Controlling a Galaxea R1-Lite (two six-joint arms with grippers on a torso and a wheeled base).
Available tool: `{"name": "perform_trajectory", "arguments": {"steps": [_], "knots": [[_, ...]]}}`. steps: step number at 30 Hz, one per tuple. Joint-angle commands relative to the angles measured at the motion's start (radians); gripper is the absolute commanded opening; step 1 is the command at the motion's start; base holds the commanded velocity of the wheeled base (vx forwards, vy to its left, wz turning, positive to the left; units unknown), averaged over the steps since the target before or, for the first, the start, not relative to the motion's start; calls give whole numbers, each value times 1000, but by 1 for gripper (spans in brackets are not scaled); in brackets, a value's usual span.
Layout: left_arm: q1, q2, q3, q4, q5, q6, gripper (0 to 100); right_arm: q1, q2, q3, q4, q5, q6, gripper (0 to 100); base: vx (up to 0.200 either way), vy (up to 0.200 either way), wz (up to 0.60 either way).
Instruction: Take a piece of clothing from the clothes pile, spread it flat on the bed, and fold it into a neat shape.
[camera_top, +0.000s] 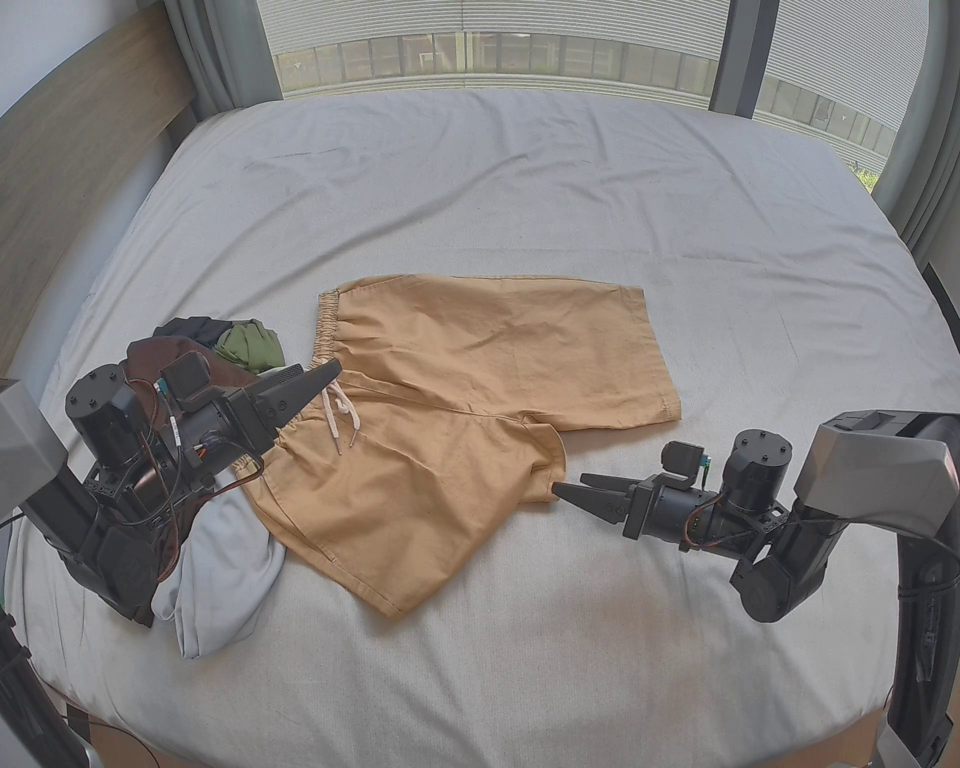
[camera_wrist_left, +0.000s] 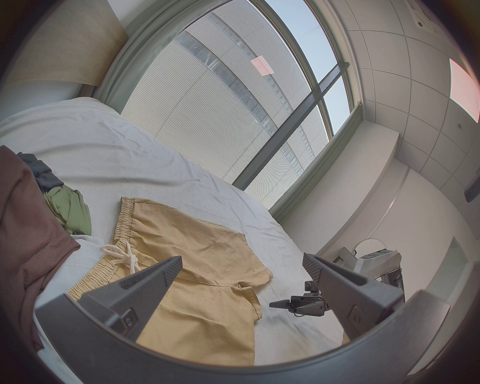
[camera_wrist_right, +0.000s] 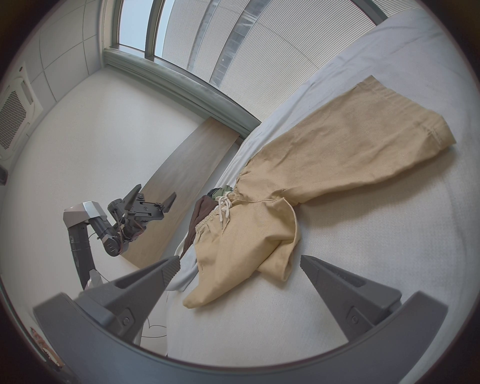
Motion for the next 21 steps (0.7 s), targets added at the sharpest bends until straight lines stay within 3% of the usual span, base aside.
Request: {"name": "perform_trajectory", "arguments": {"steps": [1, 21], "knots": [[-1, 4, 2, 0, 0, -1, 100, 15, 50, -27, 0, -23, 0, 100, 0, 0, 0], [-10, 7, 8, 0, 0, -1, 100, 39, 113, -81, -1, -67, 4, 100, 0, 0, 0]]}}
